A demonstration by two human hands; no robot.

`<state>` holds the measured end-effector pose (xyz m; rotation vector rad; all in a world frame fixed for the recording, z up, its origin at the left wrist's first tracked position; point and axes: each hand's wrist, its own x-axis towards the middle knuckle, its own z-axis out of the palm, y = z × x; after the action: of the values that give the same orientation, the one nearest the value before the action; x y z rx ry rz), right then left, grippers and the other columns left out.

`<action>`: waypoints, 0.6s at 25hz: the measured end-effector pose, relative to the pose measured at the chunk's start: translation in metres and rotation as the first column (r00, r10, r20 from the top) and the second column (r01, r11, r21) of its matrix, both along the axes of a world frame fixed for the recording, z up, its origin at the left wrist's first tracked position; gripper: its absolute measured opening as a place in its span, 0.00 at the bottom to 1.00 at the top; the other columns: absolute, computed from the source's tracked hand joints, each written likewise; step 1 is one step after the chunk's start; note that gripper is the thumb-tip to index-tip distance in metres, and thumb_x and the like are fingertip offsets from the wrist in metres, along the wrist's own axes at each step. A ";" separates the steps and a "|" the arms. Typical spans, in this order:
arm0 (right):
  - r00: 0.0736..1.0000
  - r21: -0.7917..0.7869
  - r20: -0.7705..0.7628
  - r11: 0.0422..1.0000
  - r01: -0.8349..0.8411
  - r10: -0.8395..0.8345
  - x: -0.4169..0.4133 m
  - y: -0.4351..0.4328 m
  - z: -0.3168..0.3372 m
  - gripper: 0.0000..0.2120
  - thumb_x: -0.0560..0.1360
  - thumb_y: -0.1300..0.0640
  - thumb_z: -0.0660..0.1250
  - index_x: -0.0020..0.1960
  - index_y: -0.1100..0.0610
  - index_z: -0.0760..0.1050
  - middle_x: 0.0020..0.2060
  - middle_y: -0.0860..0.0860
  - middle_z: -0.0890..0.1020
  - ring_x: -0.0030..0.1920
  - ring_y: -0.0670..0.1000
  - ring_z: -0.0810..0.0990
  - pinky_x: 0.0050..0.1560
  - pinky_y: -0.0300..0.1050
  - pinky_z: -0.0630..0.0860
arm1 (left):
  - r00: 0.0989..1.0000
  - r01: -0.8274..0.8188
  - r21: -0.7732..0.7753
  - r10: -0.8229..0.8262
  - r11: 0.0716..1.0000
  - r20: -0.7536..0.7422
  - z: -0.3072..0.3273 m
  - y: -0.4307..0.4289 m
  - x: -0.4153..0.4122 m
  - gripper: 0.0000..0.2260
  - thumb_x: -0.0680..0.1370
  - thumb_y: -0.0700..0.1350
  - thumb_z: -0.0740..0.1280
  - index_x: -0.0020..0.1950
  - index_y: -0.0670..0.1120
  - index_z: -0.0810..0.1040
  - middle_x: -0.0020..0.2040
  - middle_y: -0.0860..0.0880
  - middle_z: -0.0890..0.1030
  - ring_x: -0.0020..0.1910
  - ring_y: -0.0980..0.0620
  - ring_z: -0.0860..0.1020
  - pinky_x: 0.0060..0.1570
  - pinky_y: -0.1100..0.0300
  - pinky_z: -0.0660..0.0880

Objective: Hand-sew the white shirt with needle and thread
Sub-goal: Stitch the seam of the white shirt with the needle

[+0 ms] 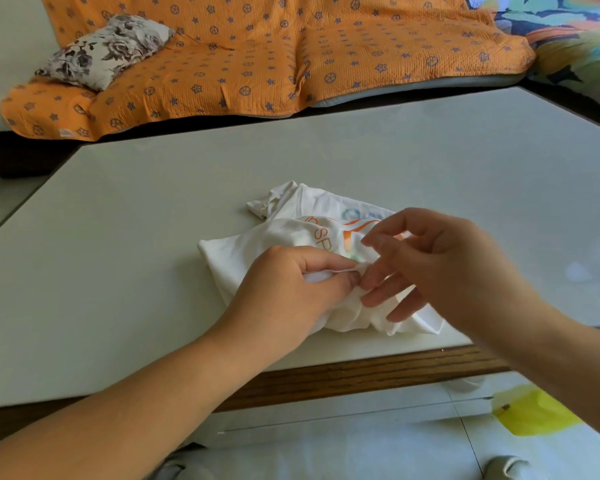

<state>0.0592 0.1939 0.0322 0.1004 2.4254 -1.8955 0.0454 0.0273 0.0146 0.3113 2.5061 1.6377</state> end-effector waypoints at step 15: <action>0.993 -0.391 0.111 0.917 0.075 -0.034 -0.024 0.017 0.007 0.06 0.81 0.58 0.60 0.50 0.60 0.73 0.35 0.56 0.84 0.29 0.51 0.82 0.24 0.39 0.75 | 0.987 0.027 0.077 -0.038 0.997 0.156 -0.001 0.004 0.000 0.05 0.75 0.45 0.73 0.49 0.53 0.86 0.44 0.59 0.86 0.43 0.65 0.82 0.43 0.75 0.74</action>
<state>0.0349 0.2108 0.0392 0.2390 1.9469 -2.2989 0.0452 0.0311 0.0139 0.2201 2.3175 1.6761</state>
